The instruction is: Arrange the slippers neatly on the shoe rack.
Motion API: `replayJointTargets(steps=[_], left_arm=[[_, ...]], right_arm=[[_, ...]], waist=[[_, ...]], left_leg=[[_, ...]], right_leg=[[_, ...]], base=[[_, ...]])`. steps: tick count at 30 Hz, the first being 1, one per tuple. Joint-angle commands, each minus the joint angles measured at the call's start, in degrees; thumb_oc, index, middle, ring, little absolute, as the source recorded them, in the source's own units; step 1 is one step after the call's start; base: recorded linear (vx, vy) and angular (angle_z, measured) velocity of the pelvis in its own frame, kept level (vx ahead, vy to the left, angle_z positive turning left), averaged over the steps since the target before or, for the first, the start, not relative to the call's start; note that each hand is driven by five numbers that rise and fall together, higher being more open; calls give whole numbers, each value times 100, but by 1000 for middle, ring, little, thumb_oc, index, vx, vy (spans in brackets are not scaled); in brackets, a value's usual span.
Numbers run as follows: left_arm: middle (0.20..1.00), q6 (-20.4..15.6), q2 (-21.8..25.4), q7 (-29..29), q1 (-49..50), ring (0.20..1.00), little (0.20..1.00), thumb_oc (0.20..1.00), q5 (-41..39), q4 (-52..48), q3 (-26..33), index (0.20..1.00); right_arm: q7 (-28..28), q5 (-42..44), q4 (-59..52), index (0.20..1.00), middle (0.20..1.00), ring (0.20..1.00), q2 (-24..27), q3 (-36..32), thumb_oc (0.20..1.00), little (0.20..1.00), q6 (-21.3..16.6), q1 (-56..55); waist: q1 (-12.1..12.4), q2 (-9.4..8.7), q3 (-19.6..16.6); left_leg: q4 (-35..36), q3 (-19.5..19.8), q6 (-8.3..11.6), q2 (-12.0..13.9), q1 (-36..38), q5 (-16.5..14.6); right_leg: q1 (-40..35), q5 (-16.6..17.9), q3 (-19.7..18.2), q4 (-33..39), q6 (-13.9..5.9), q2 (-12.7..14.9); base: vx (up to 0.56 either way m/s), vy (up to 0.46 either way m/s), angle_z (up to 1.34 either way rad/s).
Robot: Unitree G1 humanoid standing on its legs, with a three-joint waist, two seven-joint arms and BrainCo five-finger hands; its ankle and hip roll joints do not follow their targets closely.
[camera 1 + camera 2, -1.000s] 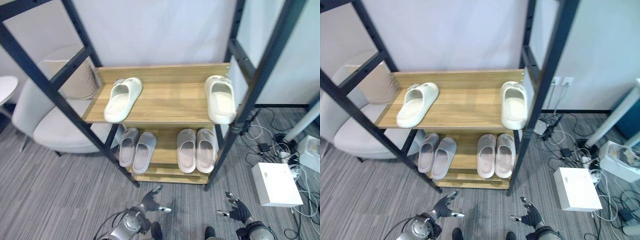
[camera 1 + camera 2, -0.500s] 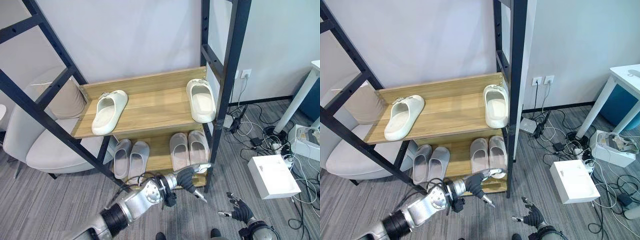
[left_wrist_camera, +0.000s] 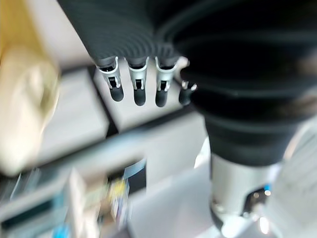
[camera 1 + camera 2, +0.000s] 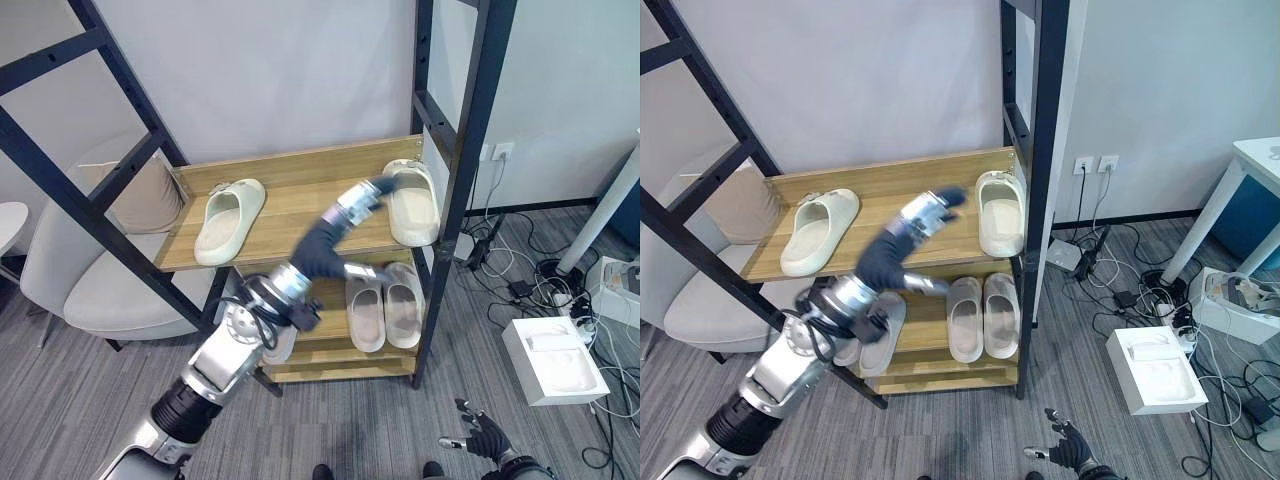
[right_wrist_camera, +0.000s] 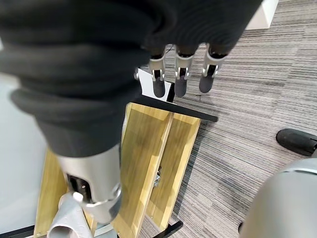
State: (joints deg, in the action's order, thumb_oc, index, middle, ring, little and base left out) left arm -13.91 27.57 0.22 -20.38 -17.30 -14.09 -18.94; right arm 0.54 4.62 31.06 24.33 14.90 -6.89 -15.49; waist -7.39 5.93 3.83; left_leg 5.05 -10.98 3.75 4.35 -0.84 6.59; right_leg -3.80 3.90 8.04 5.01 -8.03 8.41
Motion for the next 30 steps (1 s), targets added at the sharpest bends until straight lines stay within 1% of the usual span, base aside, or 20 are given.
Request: replayJointTargets(steps=[1, 2, 3, 5, 6, 9, 10, 11, 15, 16, 18, 19, 20, 25, 30], left_arm=[[1000, -314, 496, 1212, -924, 1000, 1000, 1000, 1747, 636, 382, 1000], [1000, -264, 582, 1419, -978, 1000, 1000, 1000, 1998, 844, 475, 1000], [1000, -152, 767, 1671, -1133, 1000, 1000, 1000, 2449, 1123, 574, 1000], [1000, -165, 789, 1770, -1198, 1000, 1000, 1000, 2540, 1209, 594, 1000], [1000, -15, 1154, 1928, -1311, 1000, 1000, 1000, 3107, 1521, 695, 1000], [1000, 152, 1585, 2214, -1473, 1000, 1000, 1000, 3649, 1998, 732, 1000], [1000, 149, 1587, 2227, -1489, 1000, 1000, 1000, 3656, 2014, 717, 1000], [1000, 268, 1785, 2399, -1557, 1000, 1000, 1000, 3920, 2319, 721, 1000], [1000, 519, 2158, 2617, -1715, 1000, 1000, 1000, 4428, 2782, 690, 1000], [1000, 649, 2299, 2666, -1780, 1000, 1000, 1000, 4599, 3021, 630, 1000], [1000, 684, 2325, 2698, -1860, 1000, 1000, 1000, 4634, 3130, 567, 1000], [1000, 827, 2541, 2728, -1972, 1000, 1000, 1000, 4918, 3299, 446, 1000], [1000, 873, 2630, 2720, -2012, 1000, 1000, 1000, 5007, 3420, 369, 1000], [1000, 1043, 2723, 2723, -2097, 1000, 1000, 1000, 4957, 4091, 264, 1000], [1000, 1293, 2843, 2821, -2410, 1000, 1000, 1000, 5139, 4683, -18, 1000]], right_arm=[[-11, 163, -175, 1000, 1000, 1000, -199, -173, 1000, 1000, -176, 190], [-21, 164, -157, 1000, 1000, 1000, -185, -201, 1000, 1000, -189, 174], [-27, 158, -164, 1000, 1000, 1000, -144, -193, 1000, 1000, -198, 173], [-27, 169, -173, 1000, 1000, 1000, -138, -217, 1000, 1000, -205, 161], [-54, 184, -183, 1000, 1000, 1000, -73, -271, 1000, 1000, -228, 117], [-73, 217, -232, 1000, 1000, 1000, -2, -335, 1000, 1000, -251, 61], [-73, 218, -231, 1000, 1000, 1000, -8, -334, 1000, 1000, -252, 65], [-68, 219, -252, 1000, 1000, 1000, 30, -355, 1000, 1000, -269, 45], [-72, 221, -319, 1000, 1000, 1000, 85, -381, 1000, 1000, -302, 15], [-71, 219, -328, 1000, 1000, 1000, 106, -368, 1000, 1000, -303, 13], [-69, 222, -352, 1000, 1000, 1000, 107, -366, 1000, 1000, -309, 10], [-59, 223, -384, 1000, 1000, 1000, 139, -364, 1000, 1000, -331, 14], [-50, 226, -394, 1000, 1000, 1000, 144, -368, 1000, 1000, -339, 14], [-44, 223, -469, 1000, 1000, 1000, 163, -334, 1000, 1000, -357, 2], [-21, 213, -566, 1000, 1000, 1000, 216, -304, 1000, 1000, -379, 22]], waist=[[68, -291, 77], [55, -286, 85], [39, -275, 80], [34, -277, 90], [-3, -264, 80], [-53, -246, 77], [-52, -251, 78], [-79, -245, 75], [-126, -247, 83], [-146, -240, 84], [-149, -250, 81], [-158, -254, 80], [-158, -259, 79], [-184, -275, 108], [-220, -290, 159]], left_leg=[[-5, -10, 190, -10, 383, -424], [-5, -20, 189, -15, 387, -433], [-5, -36, 192, -13, 391, -441], [-5, -48, 193, -11, 393, -444], [-5, -66, 195, -16, 395, -460], [-5, -102, 195, -36, 391, -480], [-5, -103, 195, -36, 389, -481], [-5, -125, 192, -46, 377, -493], [-5, -159, 189, -61, 344, -511], [-5, -175, 188, -65, 326, -510], [-5, -182, 187, -70, 311, -513], [-5, -194, 184, -73, 286, -520], [-5, -200, 181, -72, 271, -522], [-5, -231, 179, -79, 246, -529], [-5, -246, 165, -88, 153, -516]], right_leg=[[-95, -284, -18, -1, -147, 74], [-89, -280, -39, -1, -153, 78], [-78, -273, -59, -1, -158, 78], [-75, -268, -71, -1, -162, 80], [-54, -261, -105, -1, -174, 84], [-1, -244, -146, -1, -196, 93], [1, -244, -146, -1, -196, 93], [40, -229, -172, -1, -205, 103], [116, -200, -226, -1, -224, 111], [148, -197, -237, -1, -232, 110], [170, -189, -239, -1, -237, 113], [203, -170, -253, -1, -246, 116], [220, -162, -266, -1, -250, 116], [279, -141, -293, -1, -271, 118], [399, -96, -324, -1, -288, 125]], base=[[0, 0, 0], [0, 0, 0], [0, 0, 0], [15, 7, -2], [38, 19, -4], [27, 21, -9], [25, 26, -4], [26, 26, -4], [21, 24, -12], [11, 18, -13], [3, 7, -5], [0, 0, 0], [0, 0, 0], [3, 3, -1], [-8, 9, -3]])
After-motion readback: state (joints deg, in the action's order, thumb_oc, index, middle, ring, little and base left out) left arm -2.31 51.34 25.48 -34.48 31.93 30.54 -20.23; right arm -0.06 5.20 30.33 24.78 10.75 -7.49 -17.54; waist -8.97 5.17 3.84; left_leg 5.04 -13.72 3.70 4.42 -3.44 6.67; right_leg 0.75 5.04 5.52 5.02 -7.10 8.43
